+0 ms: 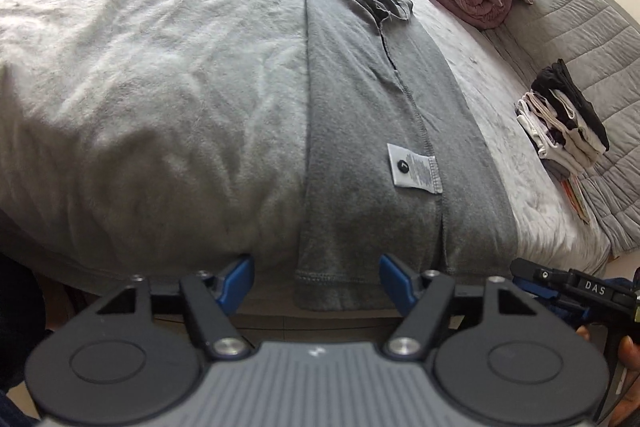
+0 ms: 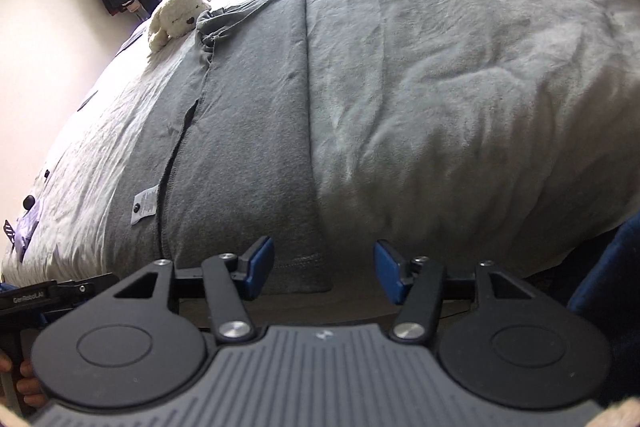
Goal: Fold clothes
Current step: 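Grasp the hem end with both grippers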
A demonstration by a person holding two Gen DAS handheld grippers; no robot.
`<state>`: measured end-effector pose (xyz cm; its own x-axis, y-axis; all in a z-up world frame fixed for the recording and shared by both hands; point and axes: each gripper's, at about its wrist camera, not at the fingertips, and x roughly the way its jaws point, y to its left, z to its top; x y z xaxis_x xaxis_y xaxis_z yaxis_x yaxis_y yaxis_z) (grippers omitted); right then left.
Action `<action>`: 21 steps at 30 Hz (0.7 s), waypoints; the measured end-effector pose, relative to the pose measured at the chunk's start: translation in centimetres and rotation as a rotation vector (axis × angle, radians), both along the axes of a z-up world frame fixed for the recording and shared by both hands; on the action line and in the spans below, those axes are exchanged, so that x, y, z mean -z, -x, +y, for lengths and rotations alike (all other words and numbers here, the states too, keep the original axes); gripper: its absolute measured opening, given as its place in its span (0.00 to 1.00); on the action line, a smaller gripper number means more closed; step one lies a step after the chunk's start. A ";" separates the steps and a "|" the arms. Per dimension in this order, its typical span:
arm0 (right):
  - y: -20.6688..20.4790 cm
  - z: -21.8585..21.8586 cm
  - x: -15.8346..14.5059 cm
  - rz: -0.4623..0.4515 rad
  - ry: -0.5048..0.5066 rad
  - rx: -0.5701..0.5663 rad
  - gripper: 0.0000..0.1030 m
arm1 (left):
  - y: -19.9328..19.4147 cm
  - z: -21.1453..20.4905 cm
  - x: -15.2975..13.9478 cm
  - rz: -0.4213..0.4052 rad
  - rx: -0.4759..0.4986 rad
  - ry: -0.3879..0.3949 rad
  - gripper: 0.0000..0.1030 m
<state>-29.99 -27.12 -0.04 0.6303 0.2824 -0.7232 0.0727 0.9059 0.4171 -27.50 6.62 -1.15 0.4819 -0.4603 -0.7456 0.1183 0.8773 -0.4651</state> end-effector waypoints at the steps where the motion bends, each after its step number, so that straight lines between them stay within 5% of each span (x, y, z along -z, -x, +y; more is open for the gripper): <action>1: -0.1 0.3 0.0 0.000 0.005 -0.014 0.49 | -0.1 -0.1 0.1 0.006 0.005 -0.002 0.51; 4: -0.4 0.7 0.4 0.013 0.000 -0.038 0.37 | -0.2 -0.4 0.5 0.017 0.024 -0.003 0.48; 10: -0.7 0.9 0.8 0.020 -0.005 -0.076 0.31 | -0.7 -1.0 1.4 0.051 0.032 -0.016 0.48; 16: -0.3 1.2 0.5 -0.014 0.017 -0.103 0.15 | -0.2 -1.9 0.8 0.009 0.083 -0.046 0.21; 21: 0.2 1.5 -0.3 -0.066 0.029 -0.109 0.13 | 0.2 -2.0 0.1 -0.022 0.107 -0.050 0.11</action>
<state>-30.19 -25.63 0.26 0.6437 0.3315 -0.6898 -0.0534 0.9186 0.3916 -27.73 4.61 -1.23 0.4484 -0.4720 -0.7591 0.2219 0.8814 -0.4170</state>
